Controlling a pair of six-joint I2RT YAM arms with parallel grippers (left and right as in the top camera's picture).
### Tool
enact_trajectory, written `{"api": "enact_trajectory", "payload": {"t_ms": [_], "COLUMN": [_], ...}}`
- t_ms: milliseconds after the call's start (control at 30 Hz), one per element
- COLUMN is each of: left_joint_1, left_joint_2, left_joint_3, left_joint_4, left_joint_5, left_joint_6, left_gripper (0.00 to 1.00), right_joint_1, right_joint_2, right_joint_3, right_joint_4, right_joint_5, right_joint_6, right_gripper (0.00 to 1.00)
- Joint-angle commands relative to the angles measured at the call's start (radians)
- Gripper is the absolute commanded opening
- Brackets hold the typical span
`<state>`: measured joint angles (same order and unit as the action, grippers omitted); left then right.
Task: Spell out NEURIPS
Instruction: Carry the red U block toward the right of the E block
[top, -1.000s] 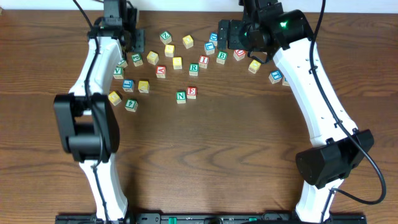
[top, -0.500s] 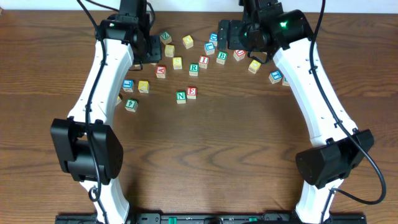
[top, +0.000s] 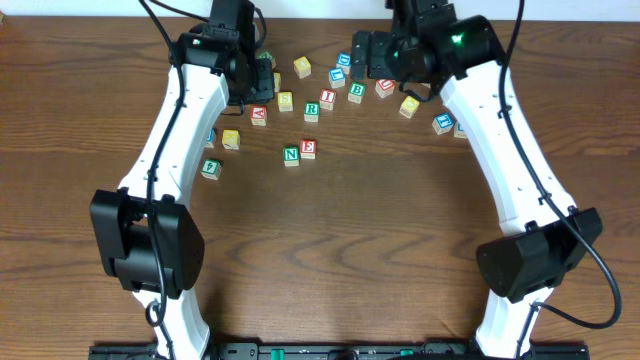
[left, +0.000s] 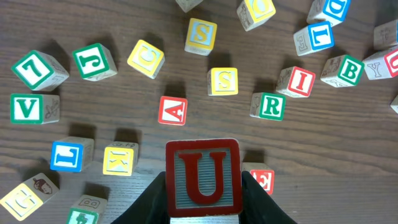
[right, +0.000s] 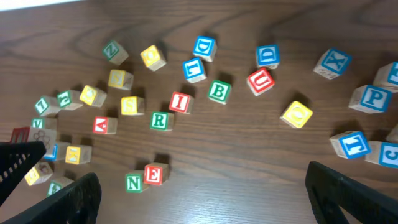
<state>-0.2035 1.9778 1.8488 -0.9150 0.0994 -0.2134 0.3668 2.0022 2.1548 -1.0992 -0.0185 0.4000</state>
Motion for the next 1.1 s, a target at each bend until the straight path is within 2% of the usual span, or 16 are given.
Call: {"api": "enact_trajectory", "payload": {"t_ms": [0, 300, 467, 767, 1067], "left_joint_1": [-0.026, -0.154, -0.220, -0.307, -0.348], "left_joint_2": [0.002, 0.003, 0.006, 0.060, 0.148], "left_joint_3": [0.006, -0.027, -0.141, -0.278, -0.283], "left_joint_4": [-0.004, -0.034, 0.052, 0.263, 0.281], "left_joint_5": [-0.002, -0.002, -0.002, -0.006, -0.071], "left_joint_6": [-0.011, -0.120, -0.156, -0.204, -0.265], "left_gripper": [0.25, 0.25, 0.25, 0.25, 0.26], "right_joint_1": [-0.077, -0.319, -0.420, -0.437, -0.437], "right_joint_2": [-0.028, -0.104, -0.100, -0.100, -0.100], "right_joint_3": [-0.004, -0.004, -0.005, -0.005, -0.005], "right_joint_4": [-0.002, -0.049, -0.136, -0.170, -0.187], "right_joint_5": [0.018, -0.103, -0.131, -0.130, -0.130], "right_joint_6": [0.006, 0.014, 0.013, -0.018, -0.050], "right_gripper": [0.99, 0.99, 0.99, 0.99, 0.99]}}
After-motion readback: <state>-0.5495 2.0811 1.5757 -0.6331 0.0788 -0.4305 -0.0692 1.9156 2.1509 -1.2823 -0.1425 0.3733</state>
